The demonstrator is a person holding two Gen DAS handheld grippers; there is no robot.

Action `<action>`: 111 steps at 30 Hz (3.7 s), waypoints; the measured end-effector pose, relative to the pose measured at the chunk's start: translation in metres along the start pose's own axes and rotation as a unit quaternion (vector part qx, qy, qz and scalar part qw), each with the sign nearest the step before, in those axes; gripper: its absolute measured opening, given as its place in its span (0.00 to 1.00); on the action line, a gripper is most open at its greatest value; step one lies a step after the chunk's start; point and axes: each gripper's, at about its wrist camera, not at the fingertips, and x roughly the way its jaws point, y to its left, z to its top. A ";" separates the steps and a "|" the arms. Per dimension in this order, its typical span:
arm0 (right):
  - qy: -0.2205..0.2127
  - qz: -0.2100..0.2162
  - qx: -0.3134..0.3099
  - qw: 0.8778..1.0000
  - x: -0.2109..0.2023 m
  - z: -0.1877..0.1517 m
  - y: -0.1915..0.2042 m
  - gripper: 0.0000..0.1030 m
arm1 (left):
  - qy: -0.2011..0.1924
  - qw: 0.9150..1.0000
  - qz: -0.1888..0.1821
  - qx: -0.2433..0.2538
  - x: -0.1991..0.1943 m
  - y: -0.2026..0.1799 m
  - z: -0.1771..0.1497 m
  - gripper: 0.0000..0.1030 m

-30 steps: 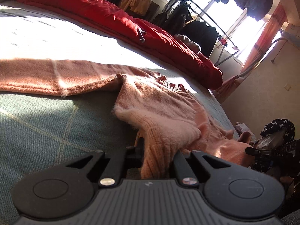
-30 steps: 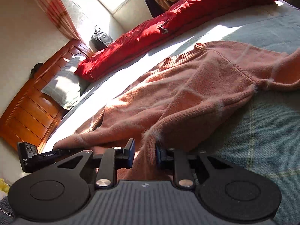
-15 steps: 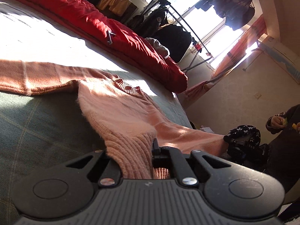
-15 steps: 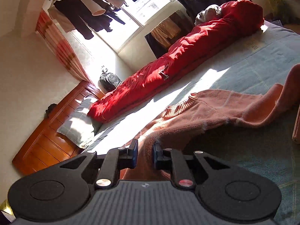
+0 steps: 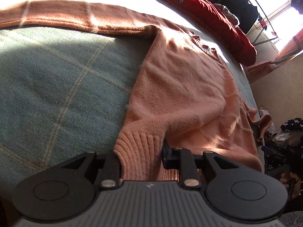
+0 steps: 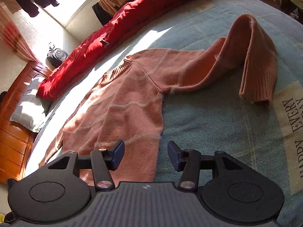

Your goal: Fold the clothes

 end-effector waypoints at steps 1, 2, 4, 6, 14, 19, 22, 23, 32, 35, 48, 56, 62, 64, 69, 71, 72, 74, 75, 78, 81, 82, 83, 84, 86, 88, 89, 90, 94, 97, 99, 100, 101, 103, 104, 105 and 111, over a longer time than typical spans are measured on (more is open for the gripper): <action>0.003 0.000 0.000 1.000 0.000 -0.004 -0.002 0.58 | -0.004 1.000 0.008 0.013 -0.004 -0.003 0.000 0.26; 0.005 0.002 0.001 1.000 0.000 -0.008 -0.004 0.62 | -0.011 0.999 0.018 0.034 -0.009 -0.008 0.000 0.27; 0.000 0.011 0.009 1.000 -0.003 -0.013 -0.009 0.64 | -0.025 0.996 0.038 0.077 -0.018 -0.020 -0.001 0.27; -0.004 0.024 0.018 1.000 -0.006 -0.019 -0.012 0.69 | -0.037 0.991 0.052 0.121 -0.025 -0.031 -0.005 0.29; 0.003 0.076 0.016 0.997 -0.006 -0.051 -0.011 0.81 | -0.050 0.976 0.086 0.195 -0.029 -0.049 -0.037 0.41; 0.016 0.086 0.018 0.996 0.006 -0.070 -0.017 0.83 | -0.053 0.977 0.093 0.183 -0.024 -0.049 -0.056 0.41; 0.022 0.084 0.019 0.996 0.010 -0.078 -0.019 0.83 | -0.060 0.976 0.093 0.189 -0.023 -0.056 -0.062 0.44; 0.021 0.087 0.017 0.996 0.009 -0.079 -0.020 0.83 | -0.061 0.975 0.094 0.191 -0.023 -0.058 -0.062 0.44; 0.010 0.094 0.026 0.995 0.000 -0.076 -0.035 0.83 | -0.056 0.977 0.106 0.177 -0.008 -0.062 -0.058 0.45; 0.011 0.099 0.034 0.994 0.004 -0.074 -0.041 0.83 | -0.053 0.977 0.109 0.177 -0.003 -0.063 -0.056 0.45; 0.008 0.103 0.025 0.994 0.009 -0.076 -0.033 0.83 | -0.070 0.977 0.095 0.176 -0.010 -0.058 -0.067 0.46; -0.010 0.133 0.016 0.991 0.006 -0.098 -0.034 0.83 | -0.102 0.968 0.086 0.214 -0.021 -0.056 -0.096 0.51; -0.033 0.175 -0.008 0.984 0.006 -0.124 -0.033 0.85 | -0.133 0.963 0.080 0.222 -0.032 -0.054 -0.133 0.52; -0.040 0.190 -0.022 0.981 0.006 -0.130 -0.030 0.87 | -0.136 0.963 0.077 0.221 -0.035 -0.053 -0.143 0.52; -0.053 0.212 -0.051 0.974 0.007 -0.137 -0.023 0.92 | -0.132 0.960 0.065 0.240 -0.038 -0.063 -0.172 0.52; -0.056 0.212 -0.070 0.973 0.007 -0.139 -0.019 0.93 | -0.132 0.952 0.048 0.273 -0.038 -0.078 -0.182 0.52; -0.057 0.208 -0.082 0.973 0.008 -0.140 -0.016 0.93 | -0.131 0.947 0.039 0.290 -0.036 -0.085 -0.185 0.52; -0.058 0.198 -0.111 0.972 0.008 -0.142 -0.009 0.94 | -0.130 0.936 0.017 0.325 -0.031 -0.100 -0.191 0.55; -0.058 0.195 -0.126 0.971 0.009 -0.144 -0.005 0.94 | -0.129 0.930 0.005 0.344 -0.027 -0.108 -0.193 0.57; -0.058 0.197 -0.161 0.965 0.010 -0.148 0.007 0.94 | -0.119 0.913 -0.030 0.389 -0.009 -0.132 -0.196 0.57; -0.050 0.226 -0.173 0.958 0.010 -0.146 0.018 0.92 | -0.108 0.896 -0.077 0.423 0.012 -0.157 -0.196 0.57; -0.051 0.238 -0.176 0.954 0.007 -0.144 0.023 0.92 | -0.105 0.891 -0.091 0.433 0.019 -0.165 -0.196 0.57; -0.054 0.248 -0.179 0.950 0.004 -0.141 0.027 0.92 | -0.099 0.883 -0.110 0.445 0.028 -0.175 -0.196 0.58; -0.058 0.259 -0.179 0.948 0.000 -0.137 0.030 0.92 | -0.097 0.878 -0.118 0.453 0.034 -0.182 -0.195 0.57; -0.064 0.281 -0.173 0.942 -0.005 -0.126 0.036 0.92 | -0.093 0.864 -0.144 0.473 0.048 -0.196 -0.193 0.57; -0.067 0.301 -0.167 0.936 -0.009 -0.112 0.042 0.92 | -0.088 0.855 -0.167 0.484 0.059 -0.206 -0.189 0.58; -0.067 0.311 -0.167 0.933 -0.010 -0.106 0.045 0.92 | -0.081 0.852 -0.175 0.487 0.069 -0.212 -0.186 0.58; -0.068 0.315 -0.169 0.931 -0.010 -0.100 0.049 0.92 | -0.079 0.852 -0.176 0.487 0.074 -0.216 -0.184 0.58; -0.070 0.304 -0.183 0.932 -0.004 -0.079 0.060 0.92 | -0.069 0.853 -0.184 0.484 0.094 -0.225 -0.171 0.58; -0.065 0.279 -0.174 0.942 0.008 -0.069 0.058 0.92 | -0.061 0.859 -0.182 0.475 0.101 -0.225 -0.164 0.58; -0.055 0.260 -0.154 0.952 0.019 -0.064 0.050 0.92 | -0.058 0.860 -0.184 0.473 0.100 -0.220 -0.164 0.58; -0.049 0.251 -0.143 0.956 0.024 -0.064 0.045 0.92 | -0.057 0.860 -0.181 0.473 0.100 -0.217 -0.164 0.58; -0.041 0.243 -0.131 0.960 0.028 -0.064 0.040 0.92 | -0.055 0.861 -0.178 0.472 0.099 -0.214 -0.164 0.58; -0.029 0.233 -0.120 0.965 0.031 -0.071 0.030 0.92 | -0.056 0.863 -0.174 0.472 0.098 -0.206 -0.164 0.58; -0.024 0.228 -0.117 0.966 0.031 -0.076 0.026 0.92 | -0.056 0.863 -0.175 0.471 0.096 -0.202 -0.163 0.58; -0.019 0.224 -0.114 0.968 0.031 -0.080 0.022 0.92 | -0.058 0.863 -0.175 0.470 0.095 -0.198 -0.163 0.58; -0.031 0.204 -0.080 0.975 0.015 -0.112 -0.001 0.92 | -0.073 0.869 -0.181 0.456 0.089 -0.188 -0.155 0.58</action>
